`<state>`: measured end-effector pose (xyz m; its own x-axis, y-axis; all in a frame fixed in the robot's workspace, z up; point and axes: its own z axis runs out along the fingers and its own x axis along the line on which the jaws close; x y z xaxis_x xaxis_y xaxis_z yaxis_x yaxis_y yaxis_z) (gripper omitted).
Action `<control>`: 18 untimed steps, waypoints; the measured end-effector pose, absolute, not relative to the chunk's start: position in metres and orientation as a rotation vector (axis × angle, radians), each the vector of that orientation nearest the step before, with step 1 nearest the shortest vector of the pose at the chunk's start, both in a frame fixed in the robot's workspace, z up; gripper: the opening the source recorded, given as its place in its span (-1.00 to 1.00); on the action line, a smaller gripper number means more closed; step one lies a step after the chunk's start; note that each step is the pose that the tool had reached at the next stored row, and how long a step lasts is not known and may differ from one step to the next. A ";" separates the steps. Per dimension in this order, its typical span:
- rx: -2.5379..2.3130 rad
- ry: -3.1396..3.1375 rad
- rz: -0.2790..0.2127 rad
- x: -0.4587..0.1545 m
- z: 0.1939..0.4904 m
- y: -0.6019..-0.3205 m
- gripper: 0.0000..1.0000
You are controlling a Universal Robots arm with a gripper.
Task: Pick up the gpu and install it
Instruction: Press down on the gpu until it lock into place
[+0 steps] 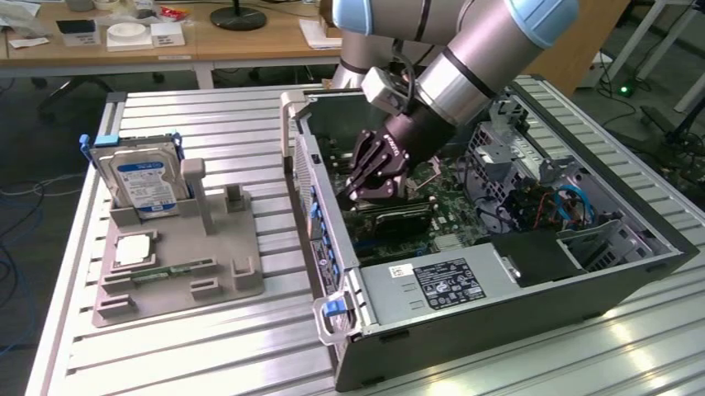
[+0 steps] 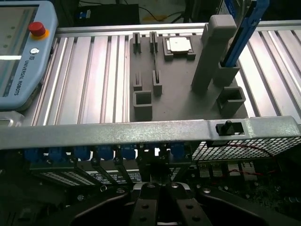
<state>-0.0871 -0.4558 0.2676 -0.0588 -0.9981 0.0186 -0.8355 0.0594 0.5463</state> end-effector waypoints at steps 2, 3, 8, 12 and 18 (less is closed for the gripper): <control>1.830 -1.952 -0.563 -0.088 0.267 -0.456 -0.80; 1.830 -1.952 -0.563 -0.089 0.267 -0.456 -0.80; 1.830 -1.951 -0.563 -0.091 0.265 -0.456 -0.80; 1.833 -1.952 -0.570 -0.085 0.262 -0.456 -0.80; 1.843 -1.955 -0.566 -0.077 0.262 -0.455 -0.80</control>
<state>-0.0767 -0.4546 0.2622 -0.0562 -0.9984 0.0087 -0.8392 0.0520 0.5413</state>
